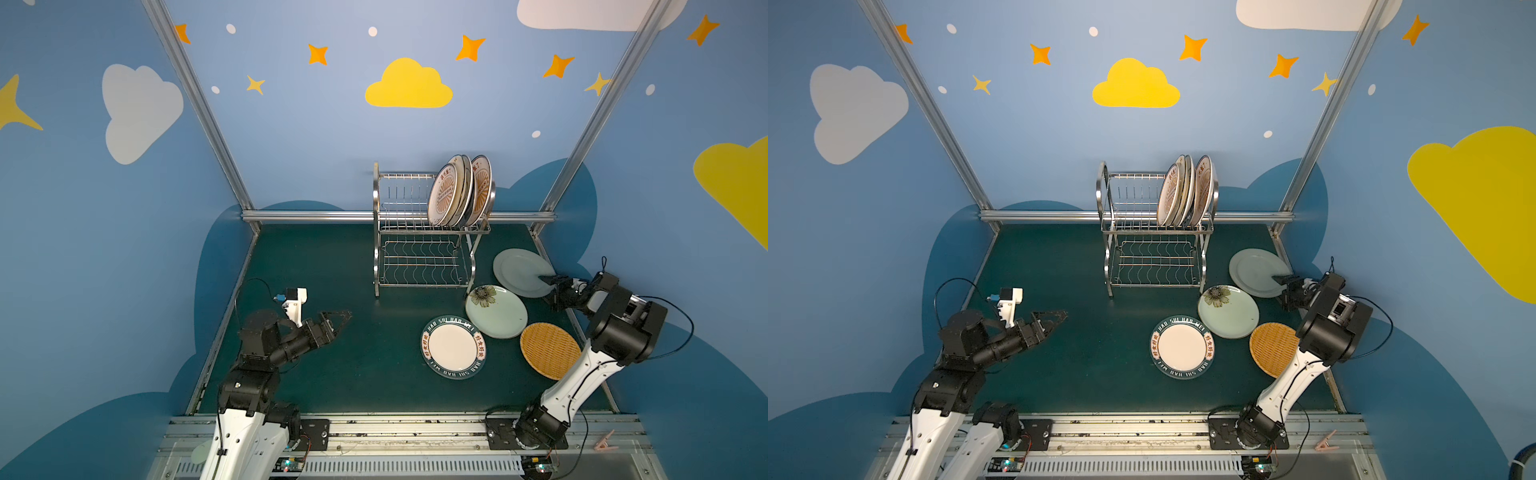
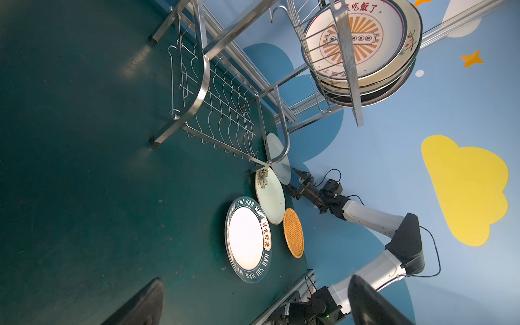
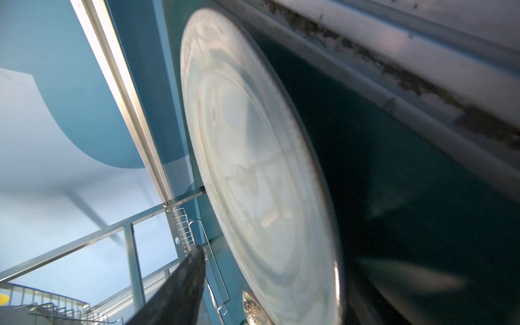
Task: Load plates into a dish rack
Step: Pick up the plate from the top-right of the table.
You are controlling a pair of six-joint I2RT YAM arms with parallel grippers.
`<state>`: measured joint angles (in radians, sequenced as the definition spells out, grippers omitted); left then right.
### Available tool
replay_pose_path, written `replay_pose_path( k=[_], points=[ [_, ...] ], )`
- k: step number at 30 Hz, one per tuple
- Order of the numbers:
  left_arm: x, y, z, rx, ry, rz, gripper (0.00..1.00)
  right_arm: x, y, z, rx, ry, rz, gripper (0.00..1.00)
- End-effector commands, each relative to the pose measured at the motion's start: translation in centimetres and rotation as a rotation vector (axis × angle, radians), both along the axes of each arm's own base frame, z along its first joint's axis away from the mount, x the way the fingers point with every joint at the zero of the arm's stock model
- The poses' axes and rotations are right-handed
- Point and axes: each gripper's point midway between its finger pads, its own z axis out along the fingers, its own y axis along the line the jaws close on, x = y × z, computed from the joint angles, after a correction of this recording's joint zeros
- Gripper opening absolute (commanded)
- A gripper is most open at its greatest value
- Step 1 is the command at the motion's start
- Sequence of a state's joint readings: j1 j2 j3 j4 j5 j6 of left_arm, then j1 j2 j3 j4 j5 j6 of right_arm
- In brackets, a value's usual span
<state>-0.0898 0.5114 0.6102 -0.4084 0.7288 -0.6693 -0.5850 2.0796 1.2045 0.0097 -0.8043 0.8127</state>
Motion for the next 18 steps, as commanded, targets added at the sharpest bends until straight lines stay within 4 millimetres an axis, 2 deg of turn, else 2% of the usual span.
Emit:
replay_pose_path(
  k=[1,12,18],
  points=[
    [0.0,-0.1,0.0,-0.005,-0.005,-0.009,1.00,-0.4,1.0,-3.7,0.044,0.093,-0.005,0.65],
    [0.2,0.0,-0.1,-0.004,0.004,-0.005,1.00,0.2,1.1,-5.5,0.135,0.090,-0.087,0.54],
    [0.3,0.1,-0.1,-0.002,0.009,-0.003,1.00,0.1,0.8,-6.5,0.132,0.117,-0.111,0.42]
  ],
)
